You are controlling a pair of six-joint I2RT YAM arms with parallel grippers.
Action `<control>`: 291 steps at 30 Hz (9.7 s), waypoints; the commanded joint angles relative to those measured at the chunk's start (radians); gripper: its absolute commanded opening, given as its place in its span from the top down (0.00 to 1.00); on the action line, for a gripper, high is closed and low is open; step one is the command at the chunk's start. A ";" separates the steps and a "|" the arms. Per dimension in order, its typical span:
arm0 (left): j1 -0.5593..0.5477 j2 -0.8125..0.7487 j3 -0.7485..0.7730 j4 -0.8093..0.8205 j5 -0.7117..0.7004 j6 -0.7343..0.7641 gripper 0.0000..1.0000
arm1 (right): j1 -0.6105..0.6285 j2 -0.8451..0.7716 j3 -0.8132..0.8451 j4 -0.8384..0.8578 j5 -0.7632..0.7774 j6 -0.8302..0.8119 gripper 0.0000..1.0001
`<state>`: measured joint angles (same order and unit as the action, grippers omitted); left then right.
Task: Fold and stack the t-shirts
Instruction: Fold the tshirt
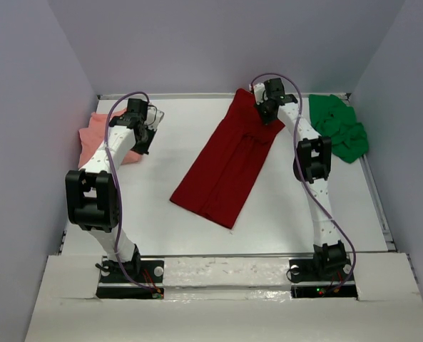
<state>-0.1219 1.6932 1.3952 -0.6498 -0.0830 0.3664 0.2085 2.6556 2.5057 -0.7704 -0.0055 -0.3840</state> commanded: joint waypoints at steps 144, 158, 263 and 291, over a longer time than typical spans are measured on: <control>-0.395 0.617 0.896 -0.160 0.533 0.221 1.00 | -0.124 -0.616 -0.653 -0.305 -0.625 -0.044 1.00; -0.337 0.767 0.984 -0.103 0.555 0.193 1.00 | -0.064 -0.169 -0.125 -0.449 -0.700 -0.029 1.00; -0.400 0.493 0.424 -0.022 0.586 0.029 1.00 | 0.029 -0.609 -0.946 -0.164 -0.585 -0.104 1.00; -0.397 0.732 0.674 -0.053 0.546 0.013 1.00 | 0.029 -0.336 -0.714 -0.159 -0.513 -0.113 1.00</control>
<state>-0.5209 2.3779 2.0090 -0.7082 0.5053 0.3882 0.2302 2.2608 1.7557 -0.9890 -0.6033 -0.4858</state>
